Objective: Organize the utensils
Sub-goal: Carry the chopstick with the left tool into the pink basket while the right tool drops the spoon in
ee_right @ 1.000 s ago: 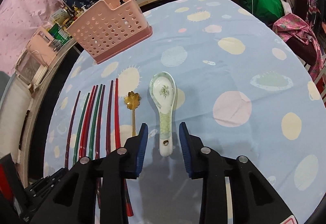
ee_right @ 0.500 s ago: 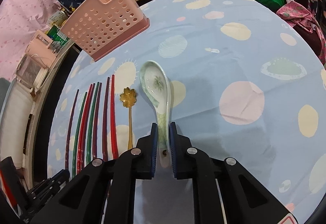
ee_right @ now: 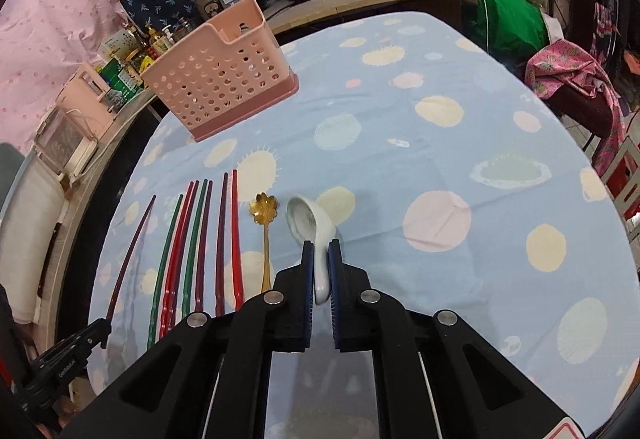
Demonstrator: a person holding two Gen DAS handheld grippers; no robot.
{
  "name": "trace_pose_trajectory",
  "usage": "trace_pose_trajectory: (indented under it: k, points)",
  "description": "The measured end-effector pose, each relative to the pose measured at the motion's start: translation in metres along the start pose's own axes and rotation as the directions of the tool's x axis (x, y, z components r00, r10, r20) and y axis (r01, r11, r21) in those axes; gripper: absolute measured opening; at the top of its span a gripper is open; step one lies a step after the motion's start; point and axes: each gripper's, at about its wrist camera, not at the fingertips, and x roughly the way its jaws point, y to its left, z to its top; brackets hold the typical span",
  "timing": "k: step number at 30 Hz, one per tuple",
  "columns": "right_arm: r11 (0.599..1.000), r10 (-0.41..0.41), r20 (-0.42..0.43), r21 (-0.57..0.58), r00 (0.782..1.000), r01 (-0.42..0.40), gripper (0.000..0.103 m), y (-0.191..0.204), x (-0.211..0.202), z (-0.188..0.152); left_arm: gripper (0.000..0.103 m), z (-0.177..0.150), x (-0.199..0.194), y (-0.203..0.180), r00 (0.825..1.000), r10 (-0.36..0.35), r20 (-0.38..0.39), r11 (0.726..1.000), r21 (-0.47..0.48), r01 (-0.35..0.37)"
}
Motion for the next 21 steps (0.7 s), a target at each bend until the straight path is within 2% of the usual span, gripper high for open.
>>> trace_pose_trajectory:
  k: [5, 10, 14, 21]
  points:
    - [1.0, -0.012, 0.052, -0.021, 0.999, 0.013, 0.007, 0.005, -0.019, 0.016, 0.007, 0.031, -0.028, 0.005, 0.996, -0.032, 0.083, 0.999, -0.038, 0.035]
    - [0.999, -0.008, 0.09, -0.04, 0.996, 0.012, 0.007, 0.01, -0.029, 0.033, 0.007, 0.068, -0.05, 0.006, 0.986, -0.032, 0.166, 0.998, -0.046, 0.041]
    - [0.999, 0.013, 0.109, -0.045, 0.994, -0.008, 0.007, 0.014, -0.031, 0.051, 0.007, 0.109, -0.067, 0.003, 0.97, -0.047, 0.239, 0.997, -0.047, 0.06]
    - [0.997, 0.06, 0.125, -0.061, 0.99, -0.053, 0.007, 0.028, -0.018, 0.093, 0.007, 0.187, -0.089, -0.01, 0.931, -0.048, 0.362, 0.998, -0.021, 0.06]
